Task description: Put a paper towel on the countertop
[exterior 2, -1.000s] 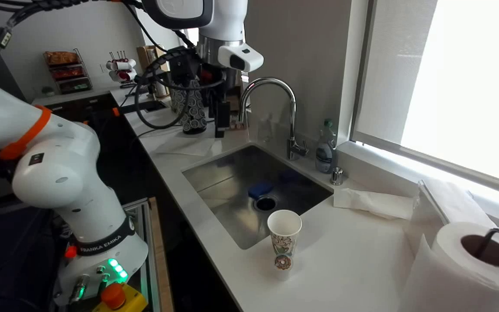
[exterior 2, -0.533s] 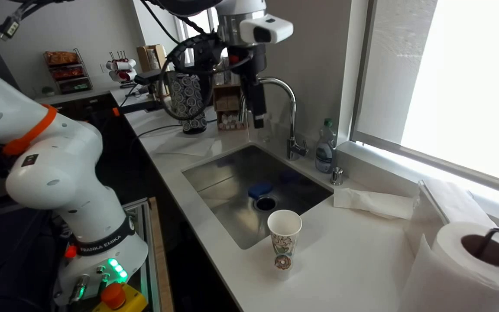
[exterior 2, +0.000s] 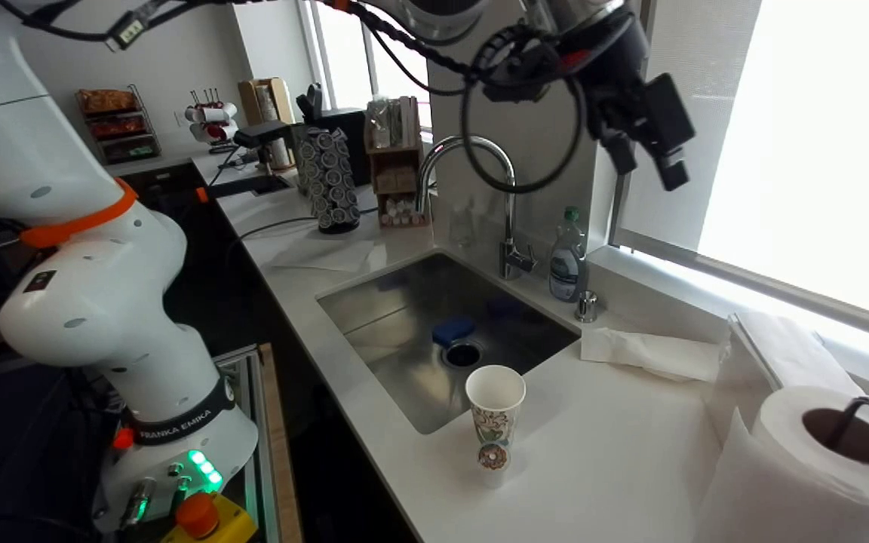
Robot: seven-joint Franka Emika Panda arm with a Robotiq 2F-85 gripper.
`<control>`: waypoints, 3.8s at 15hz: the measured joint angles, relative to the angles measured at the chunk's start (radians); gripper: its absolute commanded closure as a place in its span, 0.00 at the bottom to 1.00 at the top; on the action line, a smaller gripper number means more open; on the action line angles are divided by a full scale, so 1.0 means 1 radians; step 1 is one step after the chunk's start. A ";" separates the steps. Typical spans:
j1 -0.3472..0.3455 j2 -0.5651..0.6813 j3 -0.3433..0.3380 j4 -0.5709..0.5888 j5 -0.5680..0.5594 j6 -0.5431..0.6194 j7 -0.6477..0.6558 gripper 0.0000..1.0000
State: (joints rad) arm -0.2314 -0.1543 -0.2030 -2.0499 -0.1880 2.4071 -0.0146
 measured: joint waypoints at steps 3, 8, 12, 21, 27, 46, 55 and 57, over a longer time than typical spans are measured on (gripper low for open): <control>-0.002 0.039 -0.007 0.020 0.000 0.024 -0.003 0.00; 0.001 0.024 -0.005 0.024 0.018 0.022 -0.003 0.00; 0.000 0.109 -0.016 0.088 0.103 0.071 0.052 0.00; -0.007 0.407 -0.029 0.284 0.135 0.132 0.108 0.00; -0.035 0.540 -0.049 0.348 0.135 0.185 0.115 0.00; -0.051 0.713 -0.039 0.447 0.176 0.326 0.113 0.05; -0.064 0.815 -0.041 0.507 0.192 0.399 0.136 0.29; -0.066 0.819 -0.041 0.510 0.199 0.399 0.141 0.28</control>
State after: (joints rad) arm -0.2974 0.6645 -0.2440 -1.5403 0.0107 2.8063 0.1263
